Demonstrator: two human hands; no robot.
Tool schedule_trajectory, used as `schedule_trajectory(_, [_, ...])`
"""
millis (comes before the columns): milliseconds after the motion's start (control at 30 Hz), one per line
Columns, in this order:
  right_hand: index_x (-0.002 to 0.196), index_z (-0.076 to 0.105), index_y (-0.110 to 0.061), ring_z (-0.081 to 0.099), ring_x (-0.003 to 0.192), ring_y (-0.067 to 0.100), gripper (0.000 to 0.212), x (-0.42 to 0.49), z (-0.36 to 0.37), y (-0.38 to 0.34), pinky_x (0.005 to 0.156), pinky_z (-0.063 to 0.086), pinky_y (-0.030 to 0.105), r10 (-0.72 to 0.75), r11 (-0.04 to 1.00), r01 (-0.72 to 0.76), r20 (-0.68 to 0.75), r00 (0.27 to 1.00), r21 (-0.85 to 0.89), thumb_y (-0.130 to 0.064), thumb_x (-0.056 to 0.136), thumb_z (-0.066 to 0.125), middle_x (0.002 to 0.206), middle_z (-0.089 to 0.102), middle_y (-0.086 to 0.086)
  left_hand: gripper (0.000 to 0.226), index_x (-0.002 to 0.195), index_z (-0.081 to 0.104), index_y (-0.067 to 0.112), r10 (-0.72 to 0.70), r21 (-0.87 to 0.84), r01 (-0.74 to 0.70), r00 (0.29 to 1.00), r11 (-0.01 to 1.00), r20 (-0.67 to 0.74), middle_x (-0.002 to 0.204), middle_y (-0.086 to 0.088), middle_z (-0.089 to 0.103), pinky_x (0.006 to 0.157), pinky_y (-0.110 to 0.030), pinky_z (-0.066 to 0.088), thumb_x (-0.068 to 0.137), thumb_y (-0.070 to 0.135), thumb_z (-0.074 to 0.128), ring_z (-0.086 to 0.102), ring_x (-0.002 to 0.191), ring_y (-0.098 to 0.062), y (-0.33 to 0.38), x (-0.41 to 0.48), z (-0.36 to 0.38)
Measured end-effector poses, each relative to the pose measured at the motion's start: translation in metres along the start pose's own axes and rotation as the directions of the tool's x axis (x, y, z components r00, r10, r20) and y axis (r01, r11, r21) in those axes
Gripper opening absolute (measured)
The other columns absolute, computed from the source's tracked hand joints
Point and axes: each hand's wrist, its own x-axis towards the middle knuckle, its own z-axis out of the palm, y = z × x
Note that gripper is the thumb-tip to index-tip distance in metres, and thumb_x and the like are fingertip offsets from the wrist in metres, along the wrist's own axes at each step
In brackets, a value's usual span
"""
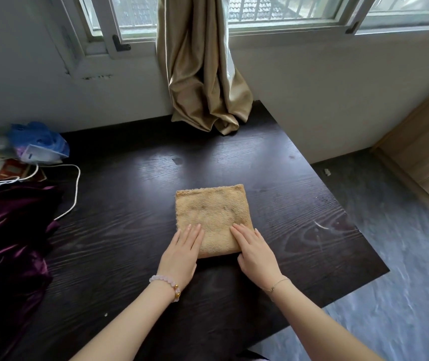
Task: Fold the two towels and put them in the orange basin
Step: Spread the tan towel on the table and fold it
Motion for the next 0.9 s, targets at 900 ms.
schedule_trajectory(900, [0.131,0.049,-0.022,0.037,0.132,0.015,0.077,-0.080,-0.011,0.009,0.108,0.025,0.041,-0.234,0.972,0.234,0.042,0.971,0.003,-0.010,0.056,0.056,0.140,0.046,-0.006,0.107,0.134,0.043,0.018,-0.008,-0.177,0.014,0.999,0.984,0.035,0.138,-0.003,0.041,0.102,-0.036,0.031,0.034,0.019,0.081,0.039,0.122,-0.018,0.021,-0.098,-0.017])
